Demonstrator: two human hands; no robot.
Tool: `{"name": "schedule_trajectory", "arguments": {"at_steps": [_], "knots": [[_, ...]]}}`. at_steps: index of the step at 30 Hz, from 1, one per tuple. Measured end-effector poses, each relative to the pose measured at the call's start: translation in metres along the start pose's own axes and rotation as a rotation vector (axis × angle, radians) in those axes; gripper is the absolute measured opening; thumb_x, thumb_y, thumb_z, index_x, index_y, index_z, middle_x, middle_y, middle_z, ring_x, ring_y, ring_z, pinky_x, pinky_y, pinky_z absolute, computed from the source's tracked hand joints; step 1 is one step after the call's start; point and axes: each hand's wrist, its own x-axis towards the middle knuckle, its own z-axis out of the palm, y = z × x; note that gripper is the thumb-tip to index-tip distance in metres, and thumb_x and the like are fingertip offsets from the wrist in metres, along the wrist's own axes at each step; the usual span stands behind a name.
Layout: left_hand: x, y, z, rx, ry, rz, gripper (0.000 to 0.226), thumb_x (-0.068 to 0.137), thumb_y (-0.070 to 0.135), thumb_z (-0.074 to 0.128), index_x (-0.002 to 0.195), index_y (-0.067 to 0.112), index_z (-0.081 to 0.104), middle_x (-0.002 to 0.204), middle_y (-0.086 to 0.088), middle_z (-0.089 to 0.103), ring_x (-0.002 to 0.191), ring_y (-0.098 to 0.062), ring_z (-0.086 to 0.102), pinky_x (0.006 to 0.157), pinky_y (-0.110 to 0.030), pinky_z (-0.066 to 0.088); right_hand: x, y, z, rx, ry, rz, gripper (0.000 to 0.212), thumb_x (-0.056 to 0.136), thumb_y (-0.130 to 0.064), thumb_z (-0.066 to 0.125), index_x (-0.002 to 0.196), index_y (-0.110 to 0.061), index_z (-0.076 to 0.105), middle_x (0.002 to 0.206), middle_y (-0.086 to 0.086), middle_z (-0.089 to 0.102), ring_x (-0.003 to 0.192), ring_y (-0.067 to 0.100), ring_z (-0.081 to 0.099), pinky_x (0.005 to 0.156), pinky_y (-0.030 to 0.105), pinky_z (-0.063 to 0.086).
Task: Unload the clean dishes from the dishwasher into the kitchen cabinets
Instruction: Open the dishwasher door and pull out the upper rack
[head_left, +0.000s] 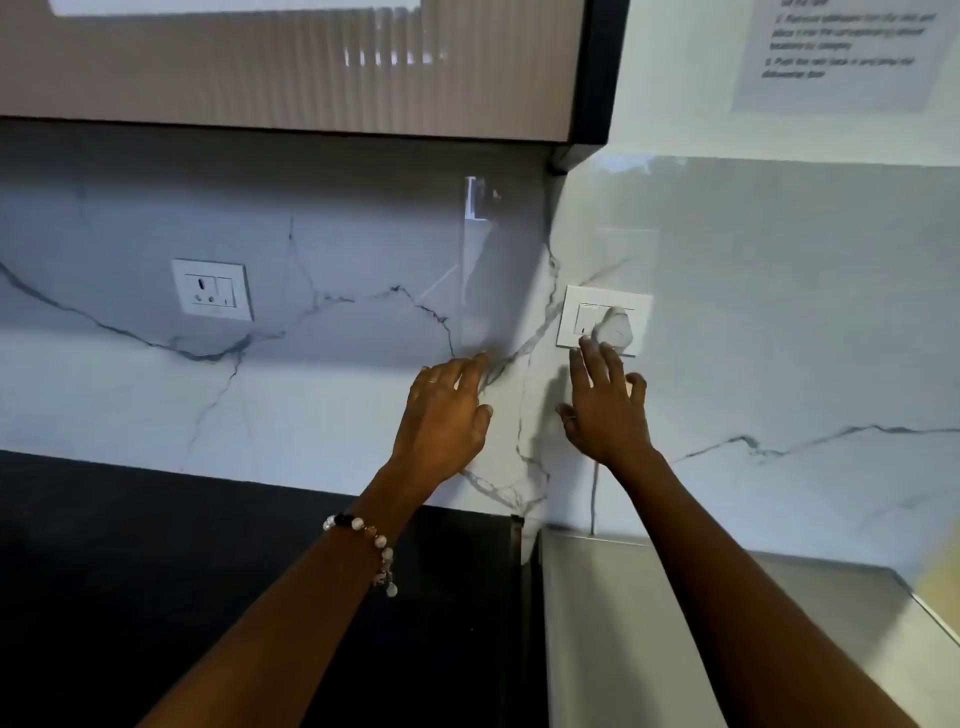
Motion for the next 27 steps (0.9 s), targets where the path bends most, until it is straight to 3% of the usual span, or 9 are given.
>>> {"name": "schedule_trajectory", "arguments": {"at_steps": [4, 10, 16, 21, 24, 27], "knots": [[0.029, -0.023, 0.019, 0.033, 0.003, -0.007, 0.057, 0.095, 0.032, 0.045, 0.147, 0.017, 0.027, 0.15, -0.007, 0.037, 0.138, -0.024, 0.034, 0.118, -0.039, 0.022, 0.049, 0.002, 0.028, -0.112, -0.086, 0.04, 0.084, 0.094, -0.046, 0.043, 0.151, -0.005, -0.003, 0.16, 0.011, -0.013, 0.147, 0.025, -0.016, 0.116, 0.055, 0.0], [0.056, -0.041, 0.032, 0.043, 0.005, -0.012, 0.058, 0.095, 0.028, 0.046, 0.148, 0.016, 0.026, 0.15, -0.008, 0.037, 0.138, -0.025, 0.033, 0.118, -0.038, 0.019, 0.064, 0.007, 0.056, -0.174, -0.056, 0.012, 0.094, 0.089, -0.05, 0.05, 0.149, 0.003, 0.001, 0.158, 0.021, -0.005, 0.147, 0.031, -0.01, 0.114, 0.052, -0.015], [0.053, -0.042, 0.036, 0.026, -0.008, -0.011, 0.056, 0.094, 0.026, 0.048, 0.146, 0.015, 0.031, 0.147, -0.009, 0.04, 0.135, -0.027, 0.037, 0.117, -0.04, 0.023, 0.07, 0.007, 0.04, -0.186, -0.06, -0.014, 0.086, 0.092, -0.041, 0.045, 0.147, 0.008, 0.0, 0.157, 0.027, -0.001, 0.147, 0.035, -0.003, 0.114, 0.054, -0.013], [0.03, -0.03, 0.029, 0.009, -0.027, -0.014, 0.052, 0.095, 0.028, 0.047, 0.144, 0.014, 0.035, 0.146, -0.01, 0.041, 0.134, -0.027, 0.039, 0.115, -0.04, 0.025, 0.059, 0.011, 0.011, -0.031, -0.181, -0.063, 0.08, 0.096, -0.035, 0.046, 0.148, 0.007, 0.002, 0.158, 0.024, 0.001, 0.148, 0.03, -0.004, 0.117, 0.05, -0.006], [0.006, -0.013, 0.02, -0.032, -0.065, -0.005, 0.048, 0.095, 0.027, 0.047, 0.141, 0.015, 0.04, 0.143, -0.009, 0.045, 0.13, -0.027, 0.043, 0.112, -0.039, 0.028, 0.022, 0.01, -0.003, 0.075, -0.183, -0.079, 0.068, 0.095, -0.029, 0.048, 0.148, 0.001, 0.016, 0.157, 0.017, 0.016, 0.147, 0.027, 0.015, 0.117, 0.049, 0.002], [-0.031, 0.007, 0.012, -0.113, -0.138, 0.029, 0.043, 0.095, 0.025, 0.048, 0.138, 0.016, 0.045, 0.139, -0.006, 0.048, 0.125, -0.024, 0.048, 0.107, -0.035, 0.036, -0.032, 0.012, -0.013, 0.253, -0.104, -0.082, 0.042, 0.095, -0.021, 0.05, 0.134, -0.006, 0.049, 0.126, 0.015, 0.062, 0.122, 0.031, 0.053, 0.115, 0.045, 0.016]]}}
